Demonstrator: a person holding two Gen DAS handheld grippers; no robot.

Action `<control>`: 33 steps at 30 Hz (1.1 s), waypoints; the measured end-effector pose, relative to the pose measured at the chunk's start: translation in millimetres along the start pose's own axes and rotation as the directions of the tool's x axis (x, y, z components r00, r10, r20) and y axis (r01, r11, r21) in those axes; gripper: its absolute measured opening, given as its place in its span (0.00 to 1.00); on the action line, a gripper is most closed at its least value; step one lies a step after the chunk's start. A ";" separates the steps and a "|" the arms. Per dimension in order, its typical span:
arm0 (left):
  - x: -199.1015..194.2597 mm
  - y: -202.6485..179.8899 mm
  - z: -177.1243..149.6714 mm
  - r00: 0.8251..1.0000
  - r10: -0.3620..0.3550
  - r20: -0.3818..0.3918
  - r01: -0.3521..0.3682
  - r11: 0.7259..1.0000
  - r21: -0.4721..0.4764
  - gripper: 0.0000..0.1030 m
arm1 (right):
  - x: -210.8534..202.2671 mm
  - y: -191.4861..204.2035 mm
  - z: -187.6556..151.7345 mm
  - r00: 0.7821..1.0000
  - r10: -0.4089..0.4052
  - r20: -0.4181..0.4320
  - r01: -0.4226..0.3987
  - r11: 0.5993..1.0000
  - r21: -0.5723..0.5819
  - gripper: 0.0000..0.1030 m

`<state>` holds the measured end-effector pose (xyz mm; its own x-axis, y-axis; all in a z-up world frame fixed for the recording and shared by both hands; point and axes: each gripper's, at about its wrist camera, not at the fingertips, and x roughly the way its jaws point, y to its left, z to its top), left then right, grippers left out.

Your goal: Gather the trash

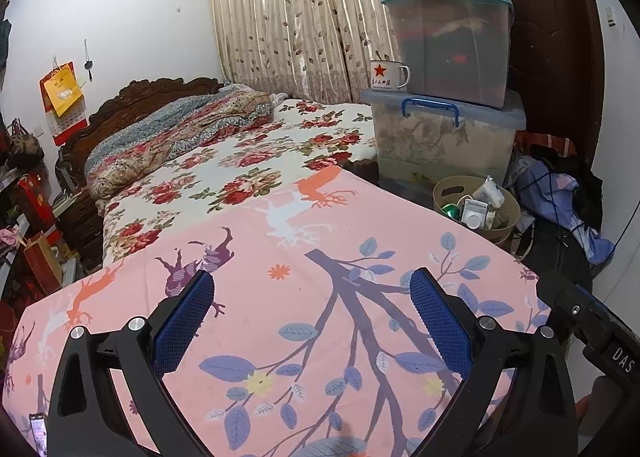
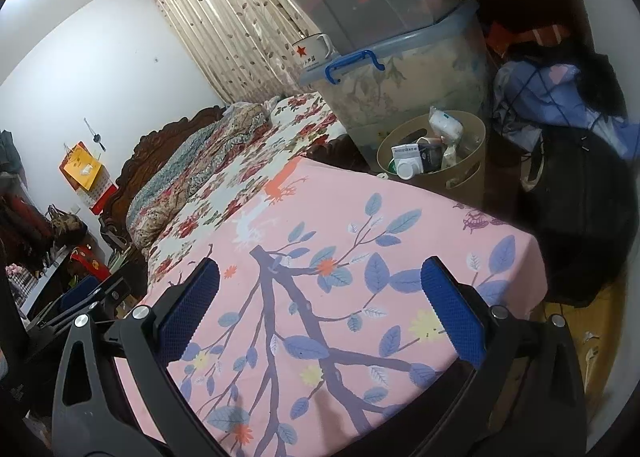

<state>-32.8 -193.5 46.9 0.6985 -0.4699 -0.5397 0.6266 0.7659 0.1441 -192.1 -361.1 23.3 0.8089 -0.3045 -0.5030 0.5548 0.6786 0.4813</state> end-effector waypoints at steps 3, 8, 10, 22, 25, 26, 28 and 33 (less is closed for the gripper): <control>0.5 0.2 -0.5 1.000 0.004 -0.004 -0.004 1.000 0.000 0.92 | 0.6 -0.7 -0.4 1.000 0.001 -0.005 -0.001 1.000 0.001 0.97; 1.6 -0.5 -1.7 1.000 0.010 -0.015 -0.010 1.000 0.001 0.92 | 1.0 -0.9 -1.3 1.000 -0.001 -0.009 0.001 1.000 -0.003 0.97; 1.5 -0.9 -1.7 1.000 0.012 -0.014 -0.012 1.000 0.002 0.92 | 0.9 -0.9 -1.4 1.000 -0.002 -0.008 0.002 1.000 -0.003 0.97; 1.5 -0.9 -2.4 1.000 0.022 -0.009 -0.022 1.000 0.006 0.92 | 0.3 -4.4 -0.1 1.000 -0.010 -0.003 0.010 1.000 -0.003 0.97; 3.0 0.0 -2.6 1.000 0.023 -0.016 -0.023 1.000 0.005 0.92 | 1.1 -4.9 0.0 1.000 -0.010 -0.006 0.010 1.000 -0.002 0.97; 3.6 0.5 -2.7 1.000 0.023 -0.020 -0.023 1.000 0.004 0.92 | 1.2 -4.8 0.0 1.000 -0.010 -0.005 0.010 1.000 -0.003 0.97; 5.3 2.2 -2.7 0.999 0.027 -0.026 -0.027 1.000 0.001 0.92 | 0.9 -5.4 0.3 1.000 -0.013 -0.002 0.013 1.000 -0.002 0.97; 7.0 3.7 -3.9 0.999 0.032 -0.032 -0.032 0.999 -0.006 0.92 | 2.7 -6.3 -0.5 1.000 -0.014 -0.013 0.014 1.000 0.002 0.97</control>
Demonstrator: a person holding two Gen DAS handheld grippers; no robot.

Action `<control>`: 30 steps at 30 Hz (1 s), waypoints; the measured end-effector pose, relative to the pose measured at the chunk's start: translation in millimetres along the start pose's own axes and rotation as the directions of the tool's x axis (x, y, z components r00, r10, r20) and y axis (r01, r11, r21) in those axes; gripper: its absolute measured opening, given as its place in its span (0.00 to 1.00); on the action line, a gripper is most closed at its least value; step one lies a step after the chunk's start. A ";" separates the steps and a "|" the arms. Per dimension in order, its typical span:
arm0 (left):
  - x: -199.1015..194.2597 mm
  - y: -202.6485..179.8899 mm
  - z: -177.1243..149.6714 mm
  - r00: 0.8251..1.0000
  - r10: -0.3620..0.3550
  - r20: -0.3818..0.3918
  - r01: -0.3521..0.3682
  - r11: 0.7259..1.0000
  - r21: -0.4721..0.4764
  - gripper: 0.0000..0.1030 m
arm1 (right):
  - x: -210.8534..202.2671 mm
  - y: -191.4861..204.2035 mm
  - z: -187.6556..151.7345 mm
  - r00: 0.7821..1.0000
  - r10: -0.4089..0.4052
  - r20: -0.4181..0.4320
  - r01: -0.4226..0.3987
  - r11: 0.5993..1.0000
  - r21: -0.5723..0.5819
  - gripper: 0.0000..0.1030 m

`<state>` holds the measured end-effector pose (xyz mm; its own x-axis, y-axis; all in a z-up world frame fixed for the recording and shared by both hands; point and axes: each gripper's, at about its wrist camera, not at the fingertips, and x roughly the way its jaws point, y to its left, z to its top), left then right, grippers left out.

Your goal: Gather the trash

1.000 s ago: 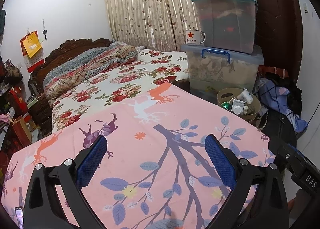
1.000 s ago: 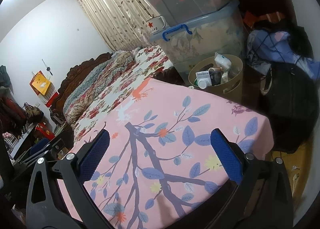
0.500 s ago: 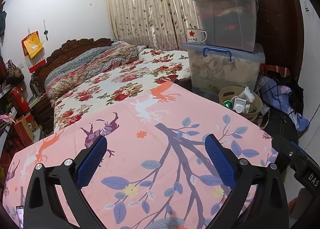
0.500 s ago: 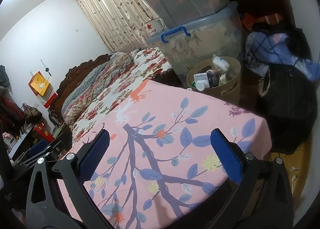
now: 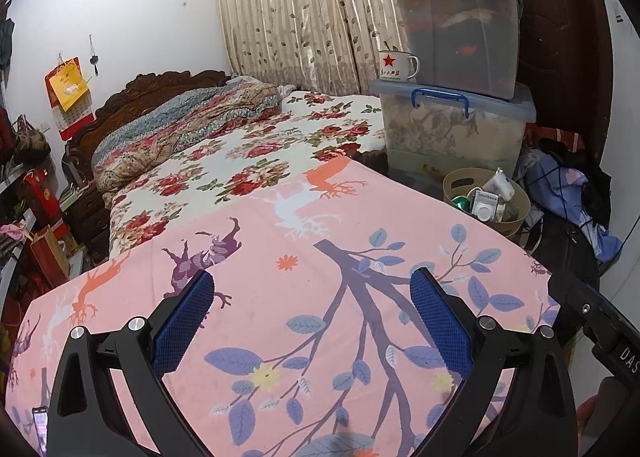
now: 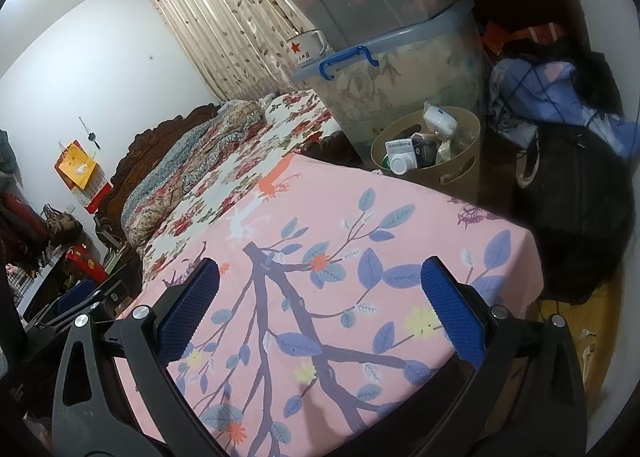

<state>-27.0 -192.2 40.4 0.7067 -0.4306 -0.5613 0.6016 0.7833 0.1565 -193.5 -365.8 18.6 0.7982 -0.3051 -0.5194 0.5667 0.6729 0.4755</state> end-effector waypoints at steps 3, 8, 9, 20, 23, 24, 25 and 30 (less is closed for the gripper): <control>0.1 0.3 0.0 1.000 0.012 0.001 -0.012 1.000 0.002 0.92 | 0.8 0.3 0.2 1.000 0.000 0.002 0.000 1.000 -0.001 0.97; 0.6 2.3 0.4 1.000 0.019 -0.003 -0.019 1.000 -0.007 0.92 | 1.8 0.4 -1.0 1.000 0.001 0.006 -0.001 1.000 -0.004 0.97; 0.5 2.7 0.5 1.000 0.022 -0.002 -0.022 1.000 -0.008 0.92 | 2.1 0.6 -1.4 1.000 0.002 0.004 -0.002 1.000 -0.003 0.97; -1.1 3.0 0.0 0.999 0.042 0.006 -0.042 0.999 -0.005 0.92 | 4.4 2.4 -3.4 1.000 0.004 0.000 -0.004 1.000 -0.008 0.97; -1.3 3.0 0.0 0.999 0.042 0.005 -0.041 0.999 -0.003 0.92 | 4.4 2.3 -3.2 1.000 0.004 0.000 -0.004 1.000 -0.007 0.97; -1.6 2.8 0.2 0.999 0.041 0.005 -0.041 0.999 -0.002 0.92 | 4.5 2.2 -3.7 1.000 0.004 0.000 -0.004 1.000 -0.006 0.97; -1.6 3.0 0.2 0.999 0.041 0.004 -0.041 0.999 -0.001 0.92 | 4.4 2.3 -3.2 1.000 0.004 0.001 -0.004 1.000 -0.008 0.97; -0.6 2.2 -0.3 0.999 0.036 -0.003 -0.036 0.999 0.004 0.92 | 3.7 3.4 -4.1 1.000 0.005 0.006 -0.005 1.000 -0.010 0.97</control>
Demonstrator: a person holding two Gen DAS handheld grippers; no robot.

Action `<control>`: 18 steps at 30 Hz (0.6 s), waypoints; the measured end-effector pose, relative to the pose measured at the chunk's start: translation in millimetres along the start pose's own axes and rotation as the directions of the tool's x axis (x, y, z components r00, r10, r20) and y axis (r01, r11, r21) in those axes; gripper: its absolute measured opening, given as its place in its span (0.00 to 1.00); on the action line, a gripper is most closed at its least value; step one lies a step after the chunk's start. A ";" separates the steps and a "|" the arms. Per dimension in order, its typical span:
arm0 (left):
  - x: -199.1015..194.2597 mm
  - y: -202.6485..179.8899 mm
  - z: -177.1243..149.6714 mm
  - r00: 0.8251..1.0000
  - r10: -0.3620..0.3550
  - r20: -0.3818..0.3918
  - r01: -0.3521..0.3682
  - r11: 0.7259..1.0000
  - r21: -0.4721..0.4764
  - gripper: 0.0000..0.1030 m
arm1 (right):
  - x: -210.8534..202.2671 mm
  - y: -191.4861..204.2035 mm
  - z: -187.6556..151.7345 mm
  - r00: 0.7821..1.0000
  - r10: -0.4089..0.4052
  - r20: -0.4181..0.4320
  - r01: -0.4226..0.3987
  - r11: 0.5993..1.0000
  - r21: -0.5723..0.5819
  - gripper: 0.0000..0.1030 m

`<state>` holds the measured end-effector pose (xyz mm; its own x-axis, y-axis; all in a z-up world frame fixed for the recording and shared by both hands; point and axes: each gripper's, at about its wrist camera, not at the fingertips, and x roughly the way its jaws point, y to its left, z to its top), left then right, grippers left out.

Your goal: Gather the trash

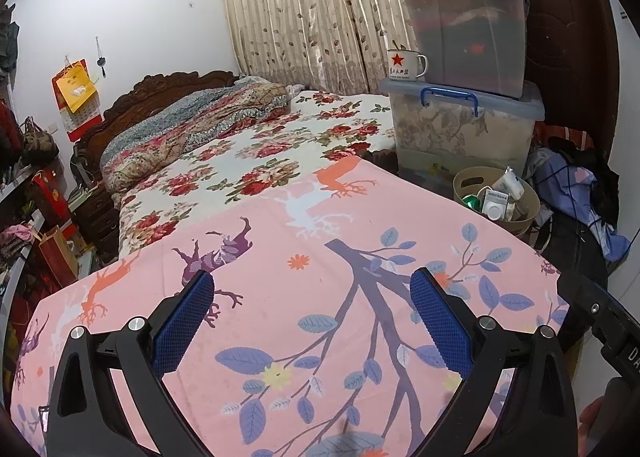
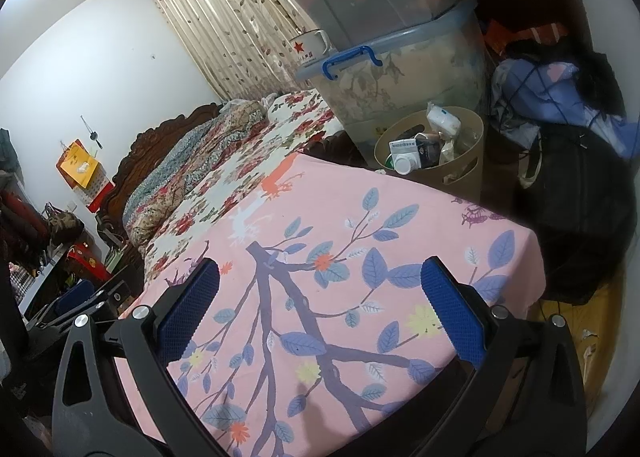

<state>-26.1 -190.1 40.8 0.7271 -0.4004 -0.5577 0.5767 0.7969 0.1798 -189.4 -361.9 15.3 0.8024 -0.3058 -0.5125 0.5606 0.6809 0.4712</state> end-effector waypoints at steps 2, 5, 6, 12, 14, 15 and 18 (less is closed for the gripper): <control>0.6 0.0 -0.5 1.000 0.000 -0.003 0.000 1.000 0.001 0.92 | 0.2 0.1 -0.6 1.000 0.000 -0.003 0.000 1.000 0.001 0.97; 1.8 -0.9 -1.7 1.000 0.000 -0.008 0.000 1.000 0.002 0.92 | 1.2 -0.2 -1.9 1.000 -0.002 -0.011 0.002 1.000 0.004 0.97; 2.1 -1.0 -2.1 1.000 0.000 -0.010 0.000 1.000 0.002 0.92 | 1.3 0.1 -1.8 1.000 -0.002 -0.012 0.002 1.000 0.005 0.97; 3.2 -1.1 -3.1 1.000 0.003 -0.014 -0.003 1.000 0.002 0.92 | 1.5 0.1 -2.2 1.000 -0.002 -0.015 0.002 1.000 0.007 0.97; 3.2 -1.2 -3.1 1.000 0.002 -0.015 -0.002 1.000 0.003 0.92 | 1.6 -0.2 -2.3 1.000 -0.002 -0.018 0.002 1.000 0.008 0.97; 3.2 -1.2 -3.2 1.000 0.002 -0.015 -0.002 1.000 0.003 0.92 | 2.0 -0.2 -2.8 1.000 -0.002 -0.019 0.002 1.000 0.008 0.97; 3.2 -1.4 -3.8 1.000 -0.001 -0.016 0.001 1.000 0.004 0.92 | 2.5 -0.5 -3.6 1.000 -0.003 -0.021 0.003 1.000 0.009 0.97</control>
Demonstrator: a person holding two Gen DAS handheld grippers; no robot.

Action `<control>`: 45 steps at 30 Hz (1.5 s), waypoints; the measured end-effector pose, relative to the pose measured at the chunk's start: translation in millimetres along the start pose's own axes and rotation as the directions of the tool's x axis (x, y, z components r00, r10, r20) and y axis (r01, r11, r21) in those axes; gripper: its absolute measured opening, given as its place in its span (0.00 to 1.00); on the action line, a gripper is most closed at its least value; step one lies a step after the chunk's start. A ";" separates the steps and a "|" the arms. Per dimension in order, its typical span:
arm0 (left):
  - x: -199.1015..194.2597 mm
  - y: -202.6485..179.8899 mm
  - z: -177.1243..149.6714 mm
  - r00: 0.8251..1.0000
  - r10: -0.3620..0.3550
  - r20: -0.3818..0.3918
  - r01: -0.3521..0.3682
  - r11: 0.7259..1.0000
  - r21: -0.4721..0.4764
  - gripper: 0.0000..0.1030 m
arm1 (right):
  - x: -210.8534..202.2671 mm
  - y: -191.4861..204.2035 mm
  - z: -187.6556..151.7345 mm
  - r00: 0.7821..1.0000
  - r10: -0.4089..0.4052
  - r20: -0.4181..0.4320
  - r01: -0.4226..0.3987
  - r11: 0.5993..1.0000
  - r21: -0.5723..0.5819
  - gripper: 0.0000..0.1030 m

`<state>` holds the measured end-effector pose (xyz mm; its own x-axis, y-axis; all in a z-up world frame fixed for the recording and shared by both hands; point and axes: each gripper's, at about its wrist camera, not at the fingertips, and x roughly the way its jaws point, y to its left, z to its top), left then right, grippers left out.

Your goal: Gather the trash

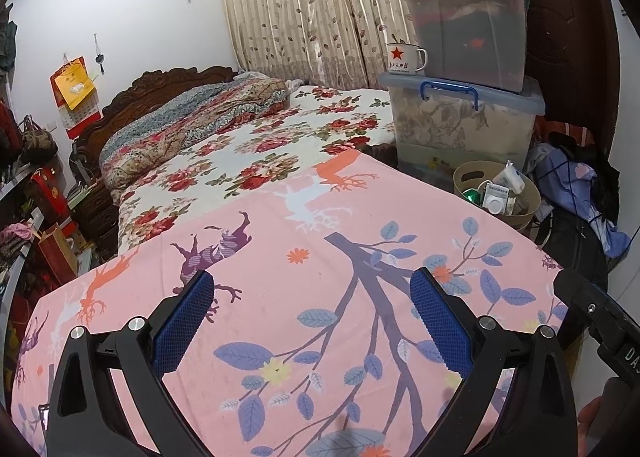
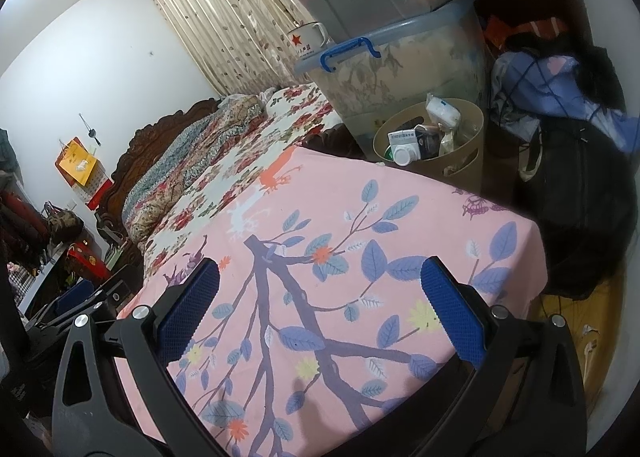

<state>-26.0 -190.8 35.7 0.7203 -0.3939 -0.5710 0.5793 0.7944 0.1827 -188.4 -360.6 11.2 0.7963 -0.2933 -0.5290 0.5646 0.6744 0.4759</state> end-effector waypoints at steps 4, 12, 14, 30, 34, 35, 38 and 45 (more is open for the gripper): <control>0.2 -1.5 -1.0 1.000 -0.006 -0.003 0.006 1.000 0.005 0.92 | 0.1 -0.2 -0.3 1.000 -0.001 0.001 0.001 1.000 0.000 0.97; 3.5 -5.1 -2.1 0.999 -0.020 -0.026 0.021 1.000 0.023 0.92 | 0.8 -0.4 -0.7 1.000 -0.002 0.002 0.002 1.000 -0.001 0.97; 4.0 -6.6 -2.2 0.999 -0.020 -0.029 0.021 0.999 0.029 0.92 | 0.7 -0.3 -0.8 1.000 -0.002 0.002 0.002 1.000 -0.001 0.97; 6.0 -4.3 -1.8 0.998 -0.039 -0.049 0.039 0.999 0.004 0.92 | 0.7 0.1 -0.7 1.000 -0.002 0.001 0.002 1.000 -0.002 0.97; 7.2 -5.1 -2.3 0.998 -0.042 -0.055 0.042 0.999 0.002 0.92 | 1.3 -0.8 -2.1 1.000 -0.005 -0.003 0.005 1.000 -0.001 0.97; 7.2 -5.3 -2.5 0.998 -0.042 -0.056 0.043 0.999 0.002 0.92 | 0.8 -0.9 -2.6 1.000 -0.006 -0.003 0.006 1.000 -0.002 0.97; 7.5 -6.1 -3.1 0.996 -0.053 -0.065 0.053 0.999 -0.002 0.92 | 0.7 -1.2 -2.5 1.000 -0.005 -0.004 0.005 1.000 -0.001 0.97; 9.6 -9.4 -6.3 0.991 -0.094 -0.095 0.093 0.996 -0.007 0.92 | 1.3 -0.8 -1.9 1.000 -0.006 -0.004 0.006 1.000 -0.001 0.97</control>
<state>-27.0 -199.2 23.5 0.6234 -0.4207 -0.6591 0.6413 0.7574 0.1231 -188.2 -360.3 8.8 0.7922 -0.2943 -0.5346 0.5689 0.6731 0.4725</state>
